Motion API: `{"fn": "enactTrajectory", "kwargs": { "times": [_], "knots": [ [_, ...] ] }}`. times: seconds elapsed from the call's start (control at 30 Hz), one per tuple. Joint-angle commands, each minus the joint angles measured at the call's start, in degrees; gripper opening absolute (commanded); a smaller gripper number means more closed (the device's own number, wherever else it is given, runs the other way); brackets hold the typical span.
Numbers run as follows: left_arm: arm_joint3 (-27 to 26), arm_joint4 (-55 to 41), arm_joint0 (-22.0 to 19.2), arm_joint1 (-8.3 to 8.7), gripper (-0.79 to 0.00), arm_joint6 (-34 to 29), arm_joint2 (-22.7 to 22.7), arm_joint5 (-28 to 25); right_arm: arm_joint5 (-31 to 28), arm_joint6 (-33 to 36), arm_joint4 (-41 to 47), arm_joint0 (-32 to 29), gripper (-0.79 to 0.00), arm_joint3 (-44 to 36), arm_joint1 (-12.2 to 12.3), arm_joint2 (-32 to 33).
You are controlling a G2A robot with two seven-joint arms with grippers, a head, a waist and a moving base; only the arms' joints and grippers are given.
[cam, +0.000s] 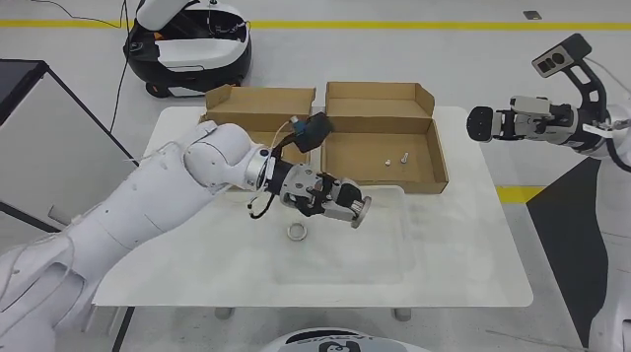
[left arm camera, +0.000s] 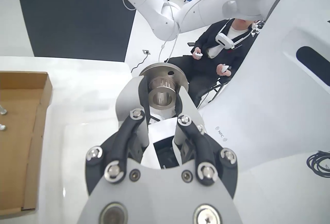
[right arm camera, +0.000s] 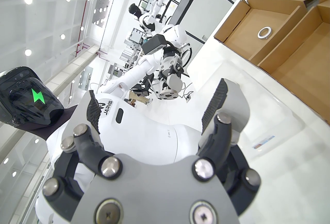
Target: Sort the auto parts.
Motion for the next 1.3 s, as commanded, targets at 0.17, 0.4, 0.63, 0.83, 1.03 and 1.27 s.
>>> {"fn": "enactTrajectory", "kwargs": {
  "times": [0.17, 0.4, 0.63, 0.83, 1.03, 1.27],
  "knots": [
    [0.0, 0.1, 0.0, -0.02, -0.785, 0.0, 0.0, 0.0, 0.0, 0.0, 0.0, 0.0, 0.000, 0.0, 0.0, 0.0],
    [-0.8, -5.0, 3.3, -0.38, -0.785, 2.0, -0.6, 0.0, 0.0, 0.0, 0.0, 0.0, 0.000, 0.0, 0.0, 0.0],
    [-4.6, -10.6, 6.7, -1.16, -0.785, 0.0, -3.2, 0.0, 0.0, 0.0, 0.0, 0.0, 0.000, 0.0, 0.0, 0.0],
    [-8.0, -11.1, 8.9, -1.91, -0.785, 0.0, -5.8, 0.0, 0.0, 0.0, 0.0, 0.0, 0.000, 0.0, 0.0, 0.0],
    [-10.7, -13.9, 11.3, -2.84, -0.785, 0.0, -8.8, 0.0, 0.0, 0.0, 0.0, 0.0, 0.000, 0.0, 0.0, 0.0],
    [-11.0, -14.0, 11.5, -2.95, -0.785, 0.0, -9.1, 0.0, 0.0, 0.0, 0.0, 0.0, 0.000, 0.0, 0.0, 0.0]
  ]
}}
